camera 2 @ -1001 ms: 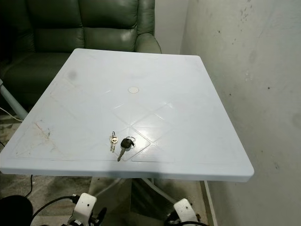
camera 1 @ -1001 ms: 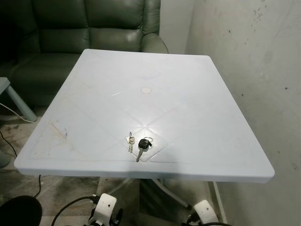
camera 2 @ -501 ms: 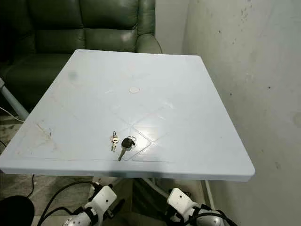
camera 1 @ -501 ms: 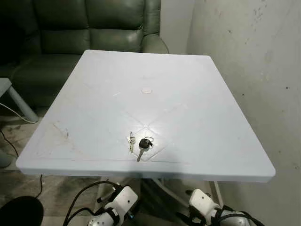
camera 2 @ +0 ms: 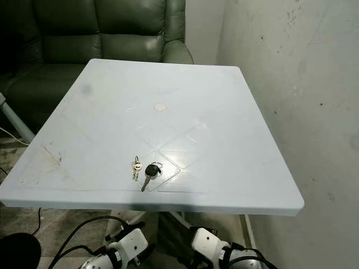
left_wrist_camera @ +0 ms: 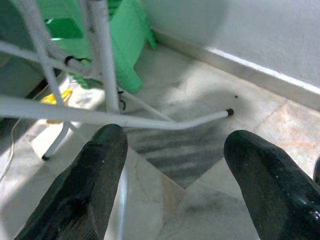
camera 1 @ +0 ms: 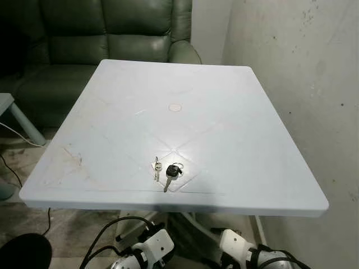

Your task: Hang keys on a hook

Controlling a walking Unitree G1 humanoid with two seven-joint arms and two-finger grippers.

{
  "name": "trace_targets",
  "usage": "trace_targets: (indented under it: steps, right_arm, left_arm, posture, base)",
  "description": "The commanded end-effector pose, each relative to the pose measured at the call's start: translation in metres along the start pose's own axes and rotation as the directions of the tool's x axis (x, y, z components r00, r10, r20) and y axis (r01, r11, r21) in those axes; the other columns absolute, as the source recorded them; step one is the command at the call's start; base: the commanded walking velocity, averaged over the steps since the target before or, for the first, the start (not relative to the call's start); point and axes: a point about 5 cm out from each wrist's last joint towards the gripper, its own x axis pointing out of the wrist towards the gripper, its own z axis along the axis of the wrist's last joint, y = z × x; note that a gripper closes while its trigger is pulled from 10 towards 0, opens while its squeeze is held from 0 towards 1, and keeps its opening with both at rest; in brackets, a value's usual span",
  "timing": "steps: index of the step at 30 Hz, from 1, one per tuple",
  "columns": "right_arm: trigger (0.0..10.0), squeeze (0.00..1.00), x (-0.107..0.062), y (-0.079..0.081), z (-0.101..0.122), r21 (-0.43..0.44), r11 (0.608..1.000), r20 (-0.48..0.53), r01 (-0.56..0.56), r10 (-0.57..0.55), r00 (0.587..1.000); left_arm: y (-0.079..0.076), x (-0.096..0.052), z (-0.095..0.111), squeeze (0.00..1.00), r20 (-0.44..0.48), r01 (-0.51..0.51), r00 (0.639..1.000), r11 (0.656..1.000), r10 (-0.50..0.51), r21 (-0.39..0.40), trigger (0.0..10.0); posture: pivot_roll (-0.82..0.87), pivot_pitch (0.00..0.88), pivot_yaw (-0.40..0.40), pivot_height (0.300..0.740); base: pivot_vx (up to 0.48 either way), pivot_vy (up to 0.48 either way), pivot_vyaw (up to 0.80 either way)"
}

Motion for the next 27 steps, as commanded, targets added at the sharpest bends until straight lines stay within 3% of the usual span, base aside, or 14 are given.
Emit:
trace_targets:
  steps: [1, 8, 11, 20, 27]
  right_arm:
    - [10.0, 0.0, 0.001, 0.0, 0.005, 0.008, 1.0, 0.044, 0.007, -0.008, 0.999]
    - [10.0, 0.0, -0.001, 0.006, 0.008, 0.021, 1.0, 0.085, -0.007, 0.005, 0.996]
    - [10.0, 0.0, -0.007, 0.004, 0.014, 0.038, 0.999, 0.131, -0.04, 0.034, 0.991]
    - [10.0, 0.0, -0.015, 0.005, 0.032, 0.074, 0.994, 0.214, -0.086, 0.069, 0.975]
    - [10.0, 0.0, -0.022, 0.001, 0.044, 0.072, 0.99, 0.244, -0.122, 0.101, 0.964]
  left_arm:
    - [0.003, -0.004, 0.001, 0.0, 0.033, -0.03, 0.999, 0.999, 0.031, -0.029, 10.0]
    - [-0.001, -0.015, 0.004, 0.0, 0.109, -0.051, 0.992, 0.997, 0.057, -0.059, 10.0]
    - [0.002, -0.026, 0.008, 0.0, 0.153, -0.063, 0.986, 0.996, 0.072, -0.063, 10.0]
    - [0.004, -0.039, 0.035, 0.0, 0.245, -0.021, 0.969, 1.0, 0.023, -0.01, 10.0]
    - [0.008, -0.041, 0.053, 0.0, 0.274, -0.008, 0.962, 1.0, 0.003, 0.015, 10.0]
  posture:
    - [-0.08, 0.0, -0.013, 0.728]
    - [-0.08, 0.0, -0.017, 0.728]
    - [-0.06, 0.056, -0.019, 0.728]
    - [-0.06, 0.119, -0.017, 0.728]
    - [-0.05, 0.14, -0.029, 0.728]
  base:
    - [0.0, 0.0, 0.0]
    - [0.0, 0.0, 0.0]
    - [0.0, 0.0, 0.0]
    - [0.0, 0.0, 0.0]
    - [0.0, 0.0, 0.0]
